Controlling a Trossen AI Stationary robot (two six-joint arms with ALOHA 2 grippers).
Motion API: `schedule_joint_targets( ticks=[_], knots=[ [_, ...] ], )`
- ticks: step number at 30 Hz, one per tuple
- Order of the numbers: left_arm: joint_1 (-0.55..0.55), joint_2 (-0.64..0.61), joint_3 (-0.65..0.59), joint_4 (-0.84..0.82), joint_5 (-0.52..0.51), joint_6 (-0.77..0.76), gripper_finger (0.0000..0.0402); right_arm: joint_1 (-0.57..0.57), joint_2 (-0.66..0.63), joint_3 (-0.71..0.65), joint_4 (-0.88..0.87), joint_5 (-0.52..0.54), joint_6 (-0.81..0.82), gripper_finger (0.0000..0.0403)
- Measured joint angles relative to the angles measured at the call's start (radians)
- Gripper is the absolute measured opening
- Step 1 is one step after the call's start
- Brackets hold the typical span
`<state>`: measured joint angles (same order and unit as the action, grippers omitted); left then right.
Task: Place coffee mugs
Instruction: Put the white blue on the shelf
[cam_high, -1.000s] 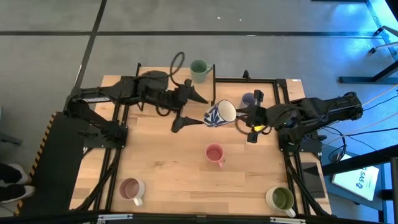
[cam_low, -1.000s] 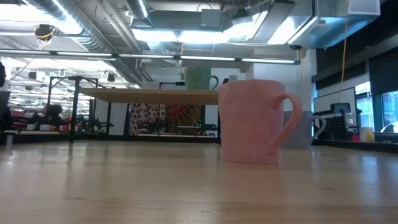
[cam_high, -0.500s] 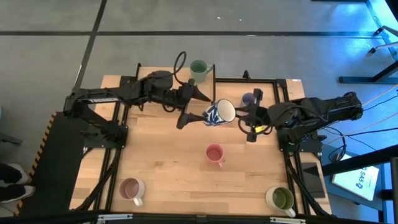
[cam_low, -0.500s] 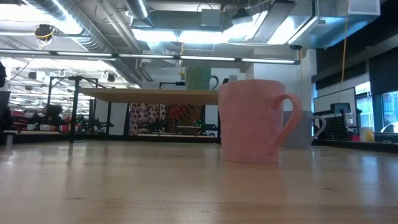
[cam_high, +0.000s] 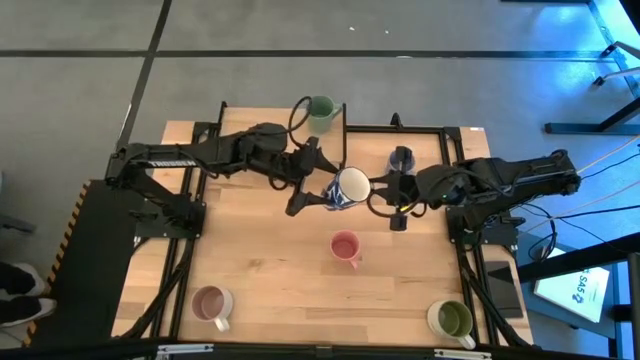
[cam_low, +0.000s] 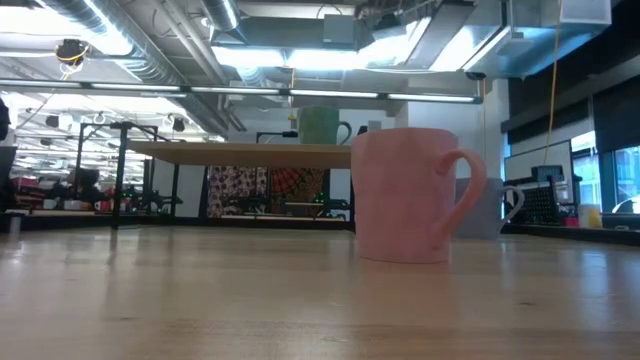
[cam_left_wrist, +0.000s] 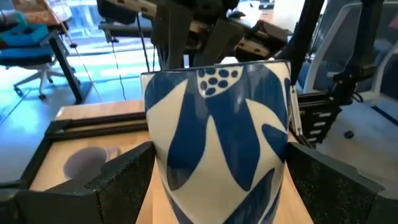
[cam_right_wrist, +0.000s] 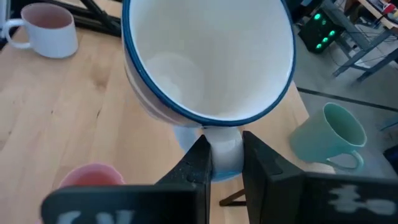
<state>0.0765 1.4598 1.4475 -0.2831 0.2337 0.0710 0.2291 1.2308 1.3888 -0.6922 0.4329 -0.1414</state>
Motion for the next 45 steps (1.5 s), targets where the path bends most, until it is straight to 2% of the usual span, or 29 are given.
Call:
schedule_joint_targets(
  ticks=[8, 16, 22, 24, 37, 45],
  knots=[
    [0.0, 0.021, 0.0, -0.024, 0.02, -0.06, 0.0353, -0.001, 0.002, 0.0, 0.003, 0.001, -0.02, 0.0036],
    [0.0, 0.022, 0.009, 0.026, 0.02, -0.148, 0.0353, -0.001, -0.001, 0.001, 0.006, 0.015, -0.017, 0.0036],
    [0.001, 0.019, 0.014, 0.047, -0.059, -0.103, 0.0353, -0.002, -0.003, 0.003, 0.007, 0.043, -0.036, 0.0036],
    [-0.005, 0.018, 0.014, 0.048, -0.077, -0.131, 0.0353, -0.002, -0.003, 0.003, 0.004, 0.041, -0.034, 0.0036],
    [-0.003, 0.017, 0.014, 0.073, -0.067, -0.226, 0.0353, -0.002, -0.002, 0.003, 0.005, 0.038, -0.016, 0.0035],
    [-0.003, 0.028, 0.015, 0.114, -0.052, -0.28, 0.039, -0.002, -0.003, 0.003, 0.016, 0.038, -0.036, 0.0035]
  ],
)
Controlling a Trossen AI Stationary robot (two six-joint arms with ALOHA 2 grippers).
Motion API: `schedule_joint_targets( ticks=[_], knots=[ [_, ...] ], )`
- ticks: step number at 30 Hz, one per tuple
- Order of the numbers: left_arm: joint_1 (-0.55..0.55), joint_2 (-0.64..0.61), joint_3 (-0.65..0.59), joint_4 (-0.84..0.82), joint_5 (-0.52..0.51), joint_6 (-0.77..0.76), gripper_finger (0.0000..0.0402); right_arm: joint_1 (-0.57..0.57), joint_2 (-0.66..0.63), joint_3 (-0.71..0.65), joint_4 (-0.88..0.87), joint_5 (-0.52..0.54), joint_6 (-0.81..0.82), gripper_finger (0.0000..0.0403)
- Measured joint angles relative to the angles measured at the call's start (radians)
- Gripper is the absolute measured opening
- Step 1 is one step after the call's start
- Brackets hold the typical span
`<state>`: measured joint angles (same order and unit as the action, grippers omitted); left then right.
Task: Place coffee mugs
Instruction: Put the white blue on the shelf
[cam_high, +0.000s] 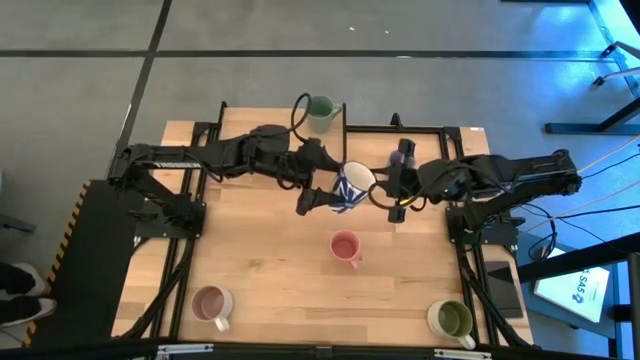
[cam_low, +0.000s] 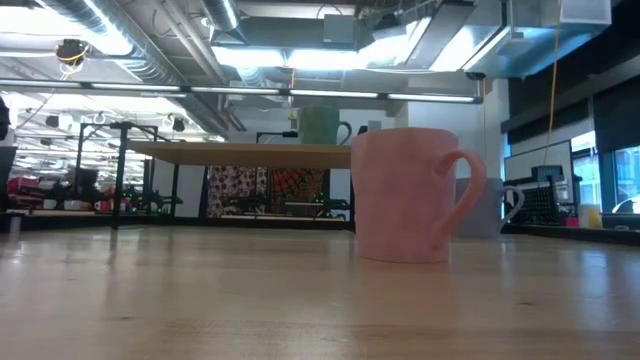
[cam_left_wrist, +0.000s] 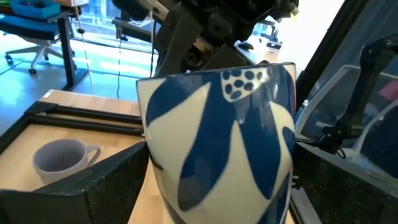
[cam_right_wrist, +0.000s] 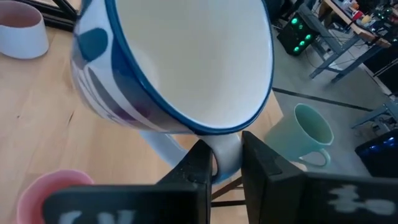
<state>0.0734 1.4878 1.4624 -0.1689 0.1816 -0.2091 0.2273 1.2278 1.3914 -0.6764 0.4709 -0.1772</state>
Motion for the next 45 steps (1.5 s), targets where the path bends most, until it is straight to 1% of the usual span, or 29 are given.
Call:
schedule_joint_targets(
  ticks=[3, 13, 19, 24, 27, 32, 40, 45],
  knots=[
    [0.0, 0.008, 0.001, 0.003, 0.008, -0.015, 0.0396, 0.0, 0.001, 0.0, 0.011, 0.007, -0.011, 0.0032],
    [-0.001, 0.013, 0.002, 0.002, 0.001, -0.024, 0.0395, 0.0, 0.0, -0.002, 0.013, 0.012, -0.029, 0.0032],
    [-0.002, 0.029, 0.002, 0.036, 0.003, -0.049, 0.0395, 0.0, -0.003, -0.002, 0.022, 0.02, -0.039, 0.0031],
    [-0.003, 0.062, 0.001, 0.063, 0.035, -0.075, 0.0395, -0.013, -0.003, -0.002, 0.023, 0.023, -0.063, 0.0025],
    [-0.004, 0.075, 0.0, 0.065, 0.031, -0.102, 0.0395, -0.015, -0.002, -0.002, 0.039, 0.03, -0.061, 0.0014],
    [-0.006, 0.086, -0.001, 0.077, 0.041, -0.108, 0.0395, -0.014, -0.001, -0.001, 0.045, 0.032, -0.058, 0.0012],
    [-0.006, 0.086, -0.001, 0.113, -0.014, -0.106, 0.0395, -0.014, 0.0, 0.0, 0.049, 0.051, -0.041, 0.0012],
    [-0.006, 0.086, -0.001, 0.112, -0.022, -0.107, 0.0395, -0.014, 0.0, 0.001, 0.025, 0.053, -0.007, 0.0007]
  ],
)
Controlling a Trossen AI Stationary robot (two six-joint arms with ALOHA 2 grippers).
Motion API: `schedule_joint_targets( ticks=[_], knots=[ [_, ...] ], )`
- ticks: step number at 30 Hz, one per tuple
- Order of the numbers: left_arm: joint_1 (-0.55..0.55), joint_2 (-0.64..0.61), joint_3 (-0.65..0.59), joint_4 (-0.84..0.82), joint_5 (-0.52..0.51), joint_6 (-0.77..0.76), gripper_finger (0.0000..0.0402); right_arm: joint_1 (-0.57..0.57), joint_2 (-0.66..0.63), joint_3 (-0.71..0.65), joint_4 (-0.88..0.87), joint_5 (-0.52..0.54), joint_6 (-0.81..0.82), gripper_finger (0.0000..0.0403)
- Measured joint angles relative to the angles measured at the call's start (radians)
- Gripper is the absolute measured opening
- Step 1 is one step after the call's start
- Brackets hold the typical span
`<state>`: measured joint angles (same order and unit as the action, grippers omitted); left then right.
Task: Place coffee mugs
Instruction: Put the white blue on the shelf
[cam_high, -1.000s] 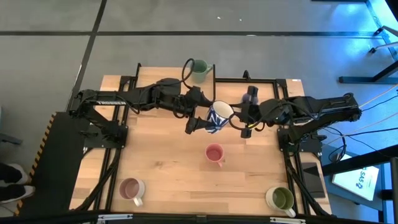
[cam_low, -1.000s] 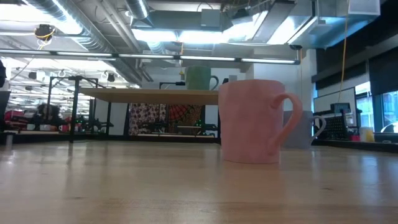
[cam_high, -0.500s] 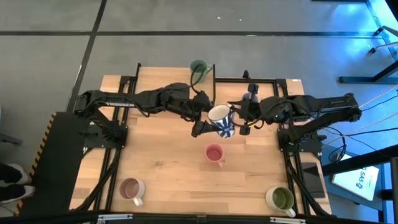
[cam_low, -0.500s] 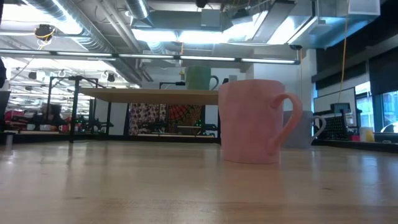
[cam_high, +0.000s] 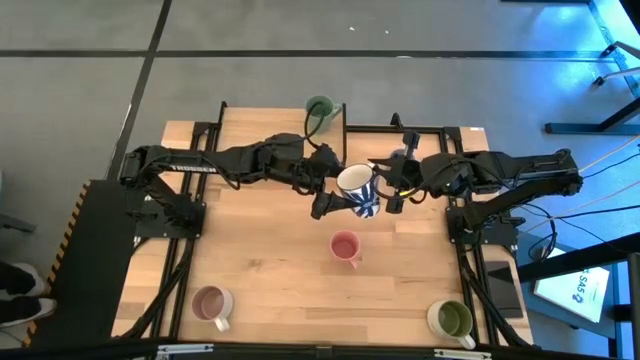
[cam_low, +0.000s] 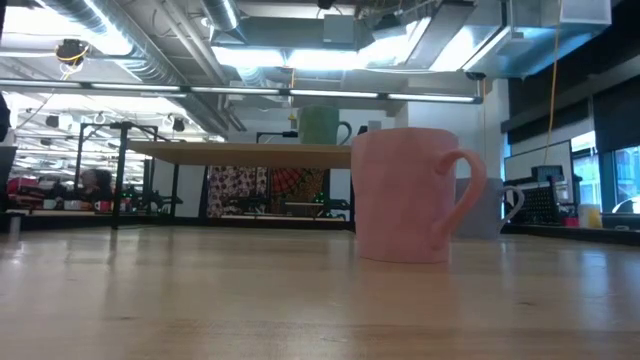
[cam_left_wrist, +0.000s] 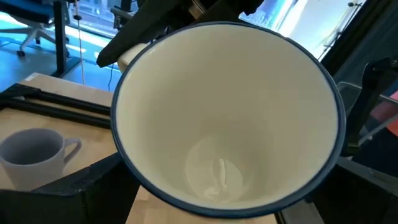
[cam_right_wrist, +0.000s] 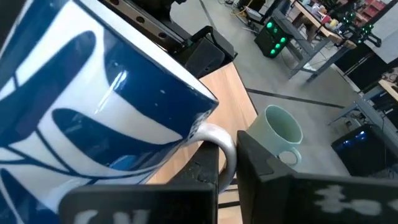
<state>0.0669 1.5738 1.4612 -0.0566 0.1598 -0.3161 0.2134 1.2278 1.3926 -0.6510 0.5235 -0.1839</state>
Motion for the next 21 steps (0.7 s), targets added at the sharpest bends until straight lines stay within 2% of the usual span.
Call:
schedule_joint_targets(
  ticks=[5, 12, 21],
  knots=[
    [0.0, -0.006, -0.002, -0.004, -0.01, 0.0, 0.0395, 0.0, 0.0, 0.001, -0.013, 0.018, 0.025, 0.0006],
    [0.003, -0.01, -0.002, -0.014, -0.032, 0.011, 0.0394, 0.003, 0.004, -0.001, -0.023, 0.128, 0.053, 0.0003],
    [0.005, -0.048, 0.0, -0.063, -0.076, 0.041, 0.0393, 0.004, 0.005, -0.002, 0.004, 0.209, 0.064, 0.0002]
  ],
)
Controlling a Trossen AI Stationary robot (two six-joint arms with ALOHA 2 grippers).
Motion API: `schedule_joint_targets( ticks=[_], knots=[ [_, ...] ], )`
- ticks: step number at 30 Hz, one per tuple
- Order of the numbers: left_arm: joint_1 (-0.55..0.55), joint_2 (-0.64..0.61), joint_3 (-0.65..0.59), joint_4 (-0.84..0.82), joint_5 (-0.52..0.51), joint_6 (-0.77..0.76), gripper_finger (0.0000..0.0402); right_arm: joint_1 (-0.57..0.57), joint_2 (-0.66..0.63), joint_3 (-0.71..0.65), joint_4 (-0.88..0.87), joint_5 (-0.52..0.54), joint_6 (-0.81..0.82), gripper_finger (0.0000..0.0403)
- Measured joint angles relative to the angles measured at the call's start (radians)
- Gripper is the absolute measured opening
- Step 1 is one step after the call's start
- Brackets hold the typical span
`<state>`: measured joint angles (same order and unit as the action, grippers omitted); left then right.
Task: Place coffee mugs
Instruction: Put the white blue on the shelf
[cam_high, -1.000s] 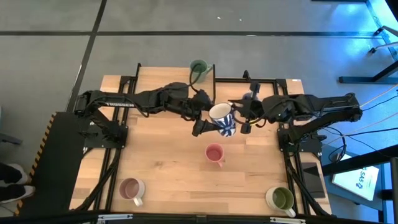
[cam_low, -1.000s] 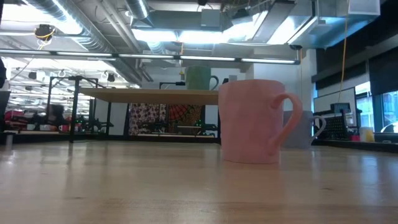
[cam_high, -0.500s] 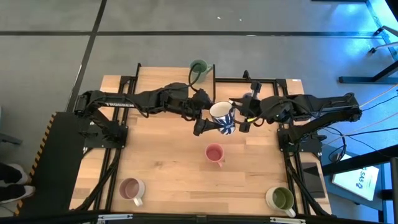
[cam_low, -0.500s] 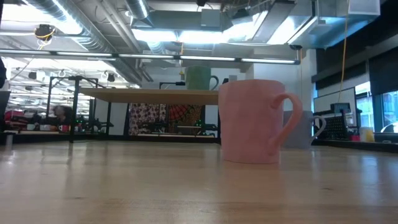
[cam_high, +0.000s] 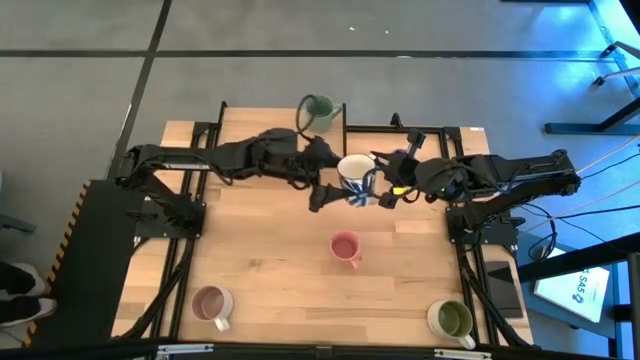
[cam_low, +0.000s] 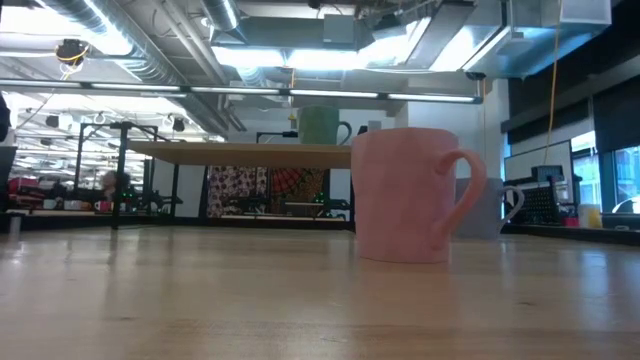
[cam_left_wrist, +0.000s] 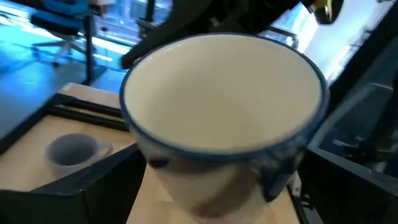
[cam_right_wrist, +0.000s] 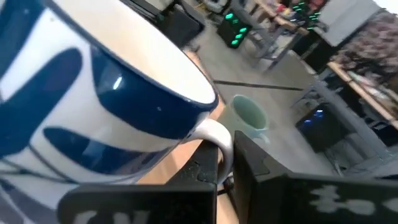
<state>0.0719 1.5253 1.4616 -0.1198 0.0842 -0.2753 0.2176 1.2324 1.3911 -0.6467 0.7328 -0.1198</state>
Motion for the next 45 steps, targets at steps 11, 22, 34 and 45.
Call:
schedule_joint_targets(
  ticks=[11, 22, 34, 45],
  knots=[
    [0.04, -0.168, 0.003, -0.208, -0.084, -0.002, 0.0393, -0.022, 0.0, -0.003, 0.115, 0.012, -0.074, 0.0001],
    [0.046, -0.366, 0.002, -0.352, -0.287, 0.028, 0.0393, -0.02, -0.001, -0.23, 0.276, 0.198, -0.022, 0.0001],
    [0.045, -0.432, 0.001, -0.34, -0.36, 0.017, 0.0394, -0.055, 0.102, -0.708, 1.113, 0.126, -0.296, 0.0001],
    [0.044, -0.412, 0.0, -0.357, -0.375, -0.063, 0.0394, -0.171, 0.323, -0.705, 1.228, -0.036, -0.343, 0.0001]
  ],
)
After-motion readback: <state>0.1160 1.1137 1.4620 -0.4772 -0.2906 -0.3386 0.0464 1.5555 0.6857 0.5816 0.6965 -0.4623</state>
